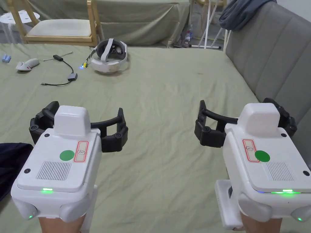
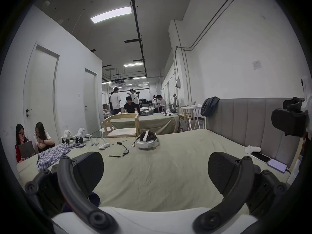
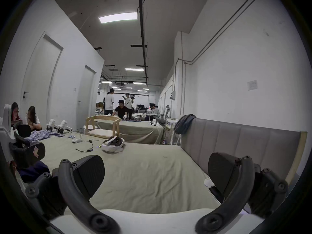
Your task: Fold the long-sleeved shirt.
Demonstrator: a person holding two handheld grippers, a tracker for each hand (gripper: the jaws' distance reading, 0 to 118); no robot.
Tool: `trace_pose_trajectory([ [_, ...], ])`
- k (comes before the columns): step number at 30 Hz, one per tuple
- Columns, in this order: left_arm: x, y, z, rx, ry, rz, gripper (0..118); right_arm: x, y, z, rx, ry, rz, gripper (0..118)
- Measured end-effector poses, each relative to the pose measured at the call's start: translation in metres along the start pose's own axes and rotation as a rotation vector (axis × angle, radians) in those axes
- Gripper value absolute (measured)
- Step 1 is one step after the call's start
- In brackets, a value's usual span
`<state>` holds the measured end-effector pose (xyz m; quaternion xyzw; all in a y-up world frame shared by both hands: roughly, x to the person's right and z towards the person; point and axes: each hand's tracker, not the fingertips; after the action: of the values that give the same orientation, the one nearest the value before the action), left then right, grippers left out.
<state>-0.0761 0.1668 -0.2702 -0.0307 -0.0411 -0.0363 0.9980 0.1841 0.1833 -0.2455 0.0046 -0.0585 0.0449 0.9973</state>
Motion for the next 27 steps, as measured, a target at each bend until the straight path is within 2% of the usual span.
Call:
trace_pose_trajectory([
  [27,-0.0007,-0.0031,-0.0062,-0.027,-0.005,0.003,111,-0.0001,-0.0081,-0.0059,-0.027,0.01,0.007,118],
])
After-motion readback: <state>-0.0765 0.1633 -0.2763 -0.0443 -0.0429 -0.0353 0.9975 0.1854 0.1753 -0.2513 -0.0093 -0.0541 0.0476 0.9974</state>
